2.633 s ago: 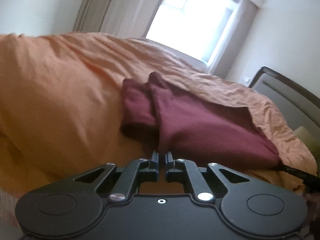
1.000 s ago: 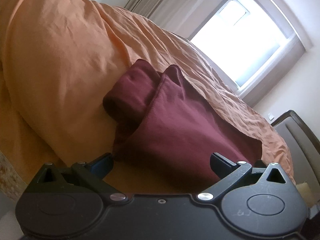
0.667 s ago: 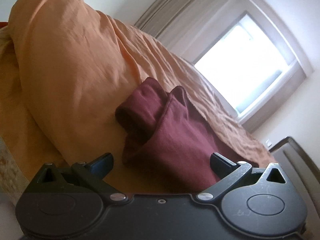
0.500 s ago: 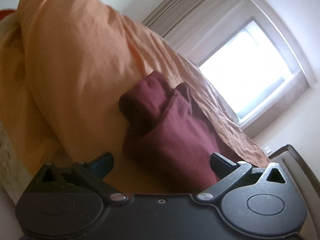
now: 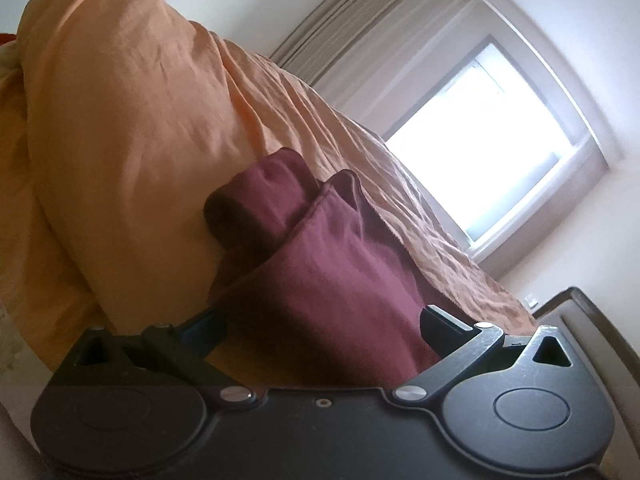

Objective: Fold small clothes

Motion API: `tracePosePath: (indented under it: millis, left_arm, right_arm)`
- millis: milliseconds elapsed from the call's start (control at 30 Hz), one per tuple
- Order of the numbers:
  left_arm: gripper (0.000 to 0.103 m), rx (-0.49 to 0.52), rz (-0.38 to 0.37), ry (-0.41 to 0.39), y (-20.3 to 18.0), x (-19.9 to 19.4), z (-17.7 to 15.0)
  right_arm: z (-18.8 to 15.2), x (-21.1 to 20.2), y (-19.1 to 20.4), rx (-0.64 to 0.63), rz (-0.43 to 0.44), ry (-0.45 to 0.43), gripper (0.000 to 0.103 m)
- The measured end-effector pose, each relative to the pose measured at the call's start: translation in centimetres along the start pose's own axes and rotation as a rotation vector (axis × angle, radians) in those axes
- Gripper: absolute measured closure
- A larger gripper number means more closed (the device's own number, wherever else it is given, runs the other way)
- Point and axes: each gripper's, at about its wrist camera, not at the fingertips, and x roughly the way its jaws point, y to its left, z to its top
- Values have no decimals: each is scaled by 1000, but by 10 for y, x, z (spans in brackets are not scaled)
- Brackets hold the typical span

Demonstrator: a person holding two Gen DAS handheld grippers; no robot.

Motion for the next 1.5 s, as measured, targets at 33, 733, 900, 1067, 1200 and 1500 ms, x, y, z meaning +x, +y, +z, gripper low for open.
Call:
tracePosePath:
  millis: [33,733,900,1067,1200,1500]
  left_arm:
    - [1,-14,-4,-1,1,2,2]
    - [57,-59,121,-39,2,8,5]
    - [64,-16,125,-51,-2,8,4]
    - [86,36,118,-81,-11,1,0]
    - [89,190,121,-98,-29,-3,2]
    - [91,509,23,-97,-103,-2,12]
  right_arm:
    - [0,0,0,0,0,0,0]
    - [-1,1,2,4,-2,-10,0]
    - [-1,0,2,4,-1,-9,0]
    - [-2,0,2,4,0,-15,0]
    - [-3,-1,2,9,3,-21,0]
    - [-1,-13,0,5,21,-21,0]
